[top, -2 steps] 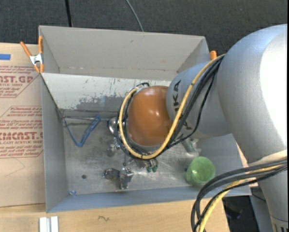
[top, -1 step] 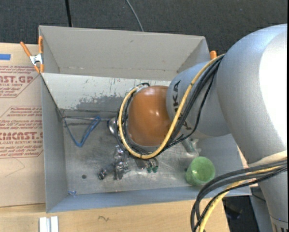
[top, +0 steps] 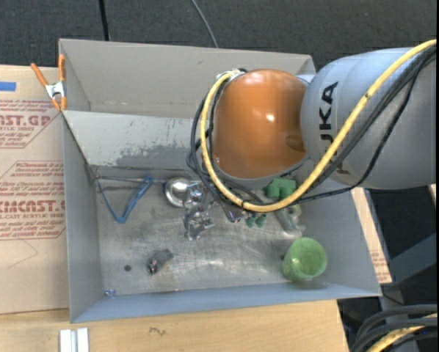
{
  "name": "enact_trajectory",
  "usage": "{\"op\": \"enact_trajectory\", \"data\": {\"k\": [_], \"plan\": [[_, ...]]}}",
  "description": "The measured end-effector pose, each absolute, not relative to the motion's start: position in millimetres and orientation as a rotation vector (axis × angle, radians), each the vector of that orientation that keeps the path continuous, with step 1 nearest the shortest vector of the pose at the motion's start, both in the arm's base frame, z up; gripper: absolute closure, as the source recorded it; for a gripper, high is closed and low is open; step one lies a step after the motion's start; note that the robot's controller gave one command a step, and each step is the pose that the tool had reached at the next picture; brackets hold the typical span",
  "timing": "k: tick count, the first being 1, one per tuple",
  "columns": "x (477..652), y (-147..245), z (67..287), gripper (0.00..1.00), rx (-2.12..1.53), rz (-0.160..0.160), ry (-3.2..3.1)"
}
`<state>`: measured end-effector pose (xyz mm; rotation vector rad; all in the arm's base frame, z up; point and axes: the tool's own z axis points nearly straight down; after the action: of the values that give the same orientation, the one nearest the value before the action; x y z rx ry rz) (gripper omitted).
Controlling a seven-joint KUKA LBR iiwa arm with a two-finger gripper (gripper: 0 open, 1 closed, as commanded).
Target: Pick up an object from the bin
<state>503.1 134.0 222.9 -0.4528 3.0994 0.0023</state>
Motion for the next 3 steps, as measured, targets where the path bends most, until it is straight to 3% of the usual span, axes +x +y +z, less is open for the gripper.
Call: {"op": "enact_trajectory", "data": {"k": [1,2,3], "plan": [[501.8,133.3,218.2,0.00,-0.453,0.002,3.107],[489.3,131.0,73.3,0.00,-0.749,0.002,3.032],[483.6,129.6,72.2,1.00,-0.756,0.000,3.054]]}}
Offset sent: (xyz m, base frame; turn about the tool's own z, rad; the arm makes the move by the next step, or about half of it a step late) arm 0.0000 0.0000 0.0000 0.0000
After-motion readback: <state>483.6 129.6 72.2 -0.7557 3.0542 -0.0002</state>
